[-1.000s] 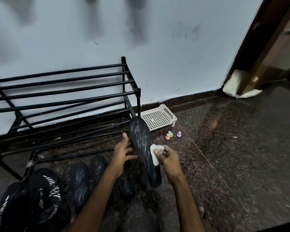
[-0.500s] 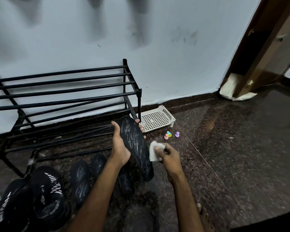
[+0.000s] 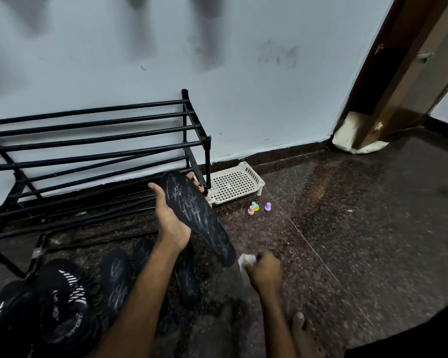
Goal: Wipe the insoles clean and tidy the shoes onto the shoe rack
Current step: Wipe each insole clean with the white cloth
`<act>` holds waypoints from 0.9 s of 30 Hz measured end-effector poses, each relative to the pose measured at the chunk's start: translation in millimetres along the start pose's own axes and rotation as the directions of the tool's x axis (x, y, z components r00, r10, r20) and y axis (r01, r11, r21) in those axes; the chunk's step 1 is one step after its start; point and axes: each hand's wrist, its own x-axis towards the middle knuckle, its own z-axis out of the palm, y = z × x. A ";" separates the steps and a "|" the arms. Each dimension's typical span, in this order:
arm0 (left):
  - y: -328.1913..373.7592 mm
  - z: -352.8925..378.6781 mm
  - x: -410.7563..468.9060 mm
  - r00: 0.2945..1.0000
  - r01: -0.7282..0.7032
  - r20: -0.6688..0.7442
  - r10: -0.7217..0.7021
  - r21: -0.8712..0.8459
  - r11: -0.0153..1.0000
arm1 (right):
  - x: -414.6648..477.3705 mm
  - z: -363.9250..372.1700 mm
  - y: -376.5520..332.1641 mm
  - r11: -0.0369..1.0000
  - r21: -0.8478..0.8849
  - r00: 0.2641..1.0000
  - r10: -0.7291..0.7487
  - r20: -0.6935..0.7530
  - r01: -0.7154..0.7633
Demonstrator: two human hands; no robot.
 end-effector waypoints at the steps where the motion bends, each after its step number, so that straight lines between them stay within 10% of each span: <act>1: -0.1 -0.2 -0.6 1.000 -0.004 -0.004 0.004 0.002 1.000 | 4.4 -0.2 10.8 0.995 0.095 1.000 0.014 0.014 -0.015; 3: -2.9 0.0 -4.0 1.000 0.000 -0.005 0.000 -0.001 1.000 | 12.9 -9.8 8.6 0.874 0.485 0.996 -0.028 0.083 -0.016; 5: -6.6 3.2 -7.7 1.000 0.025 -0.002 -0.025 0.016 1.000 | 16.9 -24.0 -16.0 0.531 0.840 0.974 -0.112 0.199 -0.111; 7: -11.7 6.5 -10.0 0.999 0.051 0.005 -0.052 0.021 0.998 | 12.6 -31.6 -40.1 0.377 0.909 0.932 -0.235 0.276 -0.174; 11: -13.9 15.7 -11.5 0.994 0.106 -0.006 -0.106 0.078 0.991 | 5.8 -29.2 -49.9 0.880 0.388 0.961 -0.261 -0.086 0.274; 16: -15.4 21.3 -16.0 0.977 0.208 0.025 -0.210 0.075 0.975 | -2.1 -48.0 -87.5 0.469 0.878 0.904 -0.409 0.120 0.096; 21: -17.7 12.0 -14.2 0.980 0.197 -0.039 -0.193 0.197 0.960 | -6.6 -36.0 -69.3 0.946 0.205 0.961 -0.222 -0.163 0.253; 23: -17.4 6.7 -11.5 0.978 0.208 -0.027 -0.207 0.208 0.956 | 2.2 -38.4 -51.3 0.922 0.295 0.947 -0.168 -0.275 0.249; 27: -19.2 8.9 -14.1 0.956 0.284 0.029 -0.292 0.163 0.945 | 6.5 -54.7 -78.0 0.580 0.810 0.911 -0.375 0.170 0.088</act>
